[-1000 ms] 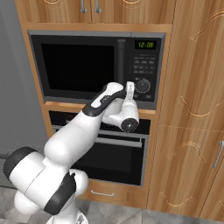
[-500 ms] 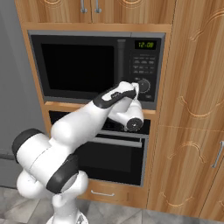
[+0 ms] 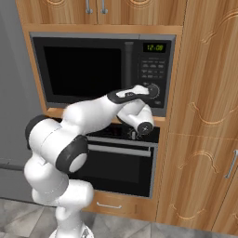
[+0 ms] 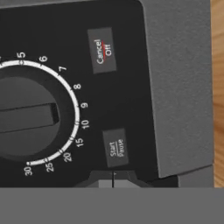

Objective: Pick the bell pepper from the sink and place it in the bowl. Then pick the bowl and place it in the microwave. Then close the microwave door and press the start button.

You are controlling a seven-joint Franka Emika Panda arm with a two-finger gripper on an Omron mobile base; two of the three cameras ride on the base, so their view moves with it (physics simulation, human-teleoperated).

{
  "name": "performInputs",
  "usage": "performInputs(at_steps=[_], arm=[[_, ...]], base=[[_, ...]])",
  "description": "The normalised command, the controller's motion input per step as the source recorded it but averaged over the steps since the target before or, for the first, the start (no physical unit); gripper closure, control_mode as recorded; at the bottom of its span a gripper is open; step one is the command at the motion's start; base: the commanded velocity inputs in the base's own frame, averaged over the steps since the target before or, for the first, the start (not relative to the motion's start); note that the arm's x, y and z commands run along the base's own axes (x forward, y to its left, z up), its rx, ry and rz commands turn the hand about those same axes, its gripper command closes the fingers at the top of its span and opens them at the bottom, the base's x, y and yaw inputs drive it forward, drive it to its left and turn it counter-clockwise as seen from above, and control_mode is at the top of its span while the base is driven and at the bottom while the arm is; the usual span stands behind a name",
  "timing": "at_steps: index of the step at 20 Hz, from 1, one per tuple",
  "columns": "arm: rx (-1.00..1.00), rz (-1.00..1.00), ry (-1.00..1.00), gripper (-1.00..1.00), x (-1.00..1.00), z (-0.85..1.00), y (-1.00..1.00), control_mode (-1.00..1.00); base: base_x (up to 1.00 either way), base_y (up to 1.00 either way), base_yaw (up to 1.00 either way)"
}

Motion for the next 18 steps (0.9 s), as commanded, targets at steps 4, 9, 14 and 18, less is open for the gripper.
performInputs(at_steps=[4, 9, 14, 18], arm=[[0.0, 0.0, 0.0, 1.0, 0.47, -0.21, 0.0, -1.0], [0.0, 0.0, 0.0, 1.0, 0.47, -0.03, -0.06, -1.0], [0.0, 0.0, 0.0, 1.0, 0.42, 0.0, -0.07, -1.0], [0.0, 0.0, 0.0, 1.0, 0.09, 0.0, -0.01, -1.0]], base=[[0.0, 0.0, 0.0], [0.0, 0.0, 0.0], [0.0, 0.0, 0.0], [0.0, 0.0, 0.0]])
